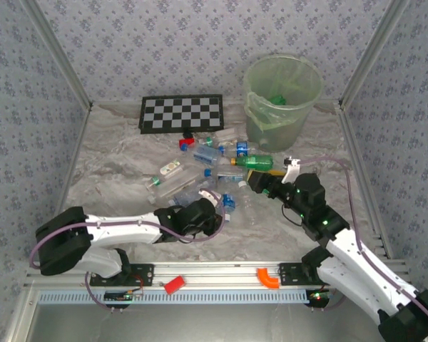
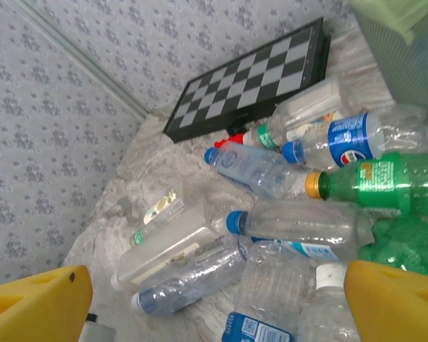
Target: Put the plastic bottles in the bin
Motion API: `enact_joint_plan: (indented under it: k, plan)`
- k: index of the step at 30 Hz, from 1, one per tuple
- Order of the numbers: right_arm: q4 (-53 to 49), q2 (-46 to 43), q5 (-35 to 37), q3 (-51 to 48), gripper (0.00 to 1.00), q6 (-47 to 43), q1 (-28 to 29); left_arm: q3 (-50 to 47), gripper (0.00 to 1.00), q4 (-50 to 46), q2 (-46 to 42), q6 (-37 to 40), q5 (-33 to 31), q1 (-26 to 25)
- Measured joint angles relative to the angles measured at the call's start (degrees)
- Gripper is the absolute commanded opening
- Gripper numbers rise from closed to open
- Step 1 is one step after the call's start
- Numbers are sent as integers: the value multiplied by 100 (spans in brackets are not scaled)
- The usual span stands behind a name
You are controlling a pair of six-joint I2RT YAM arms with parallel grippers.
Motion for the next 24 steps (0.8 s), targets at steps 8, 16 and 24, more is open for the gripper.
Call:
enact_joint_plan:
  k: [8, 16, 24]
  plan:
    - [72, 199, -133, 2, 95, 0, 11, 17, 65, 105, 234, -4, -28, 0]
    - [63, -2, -118, 2, 97, 0, 22, 417, 65, 98, 1147, -168, -39, 0]
    - [42, -192, -70, 2, 97, 0, 37, 953, 62, -37, 1539, -291, -264, 2]
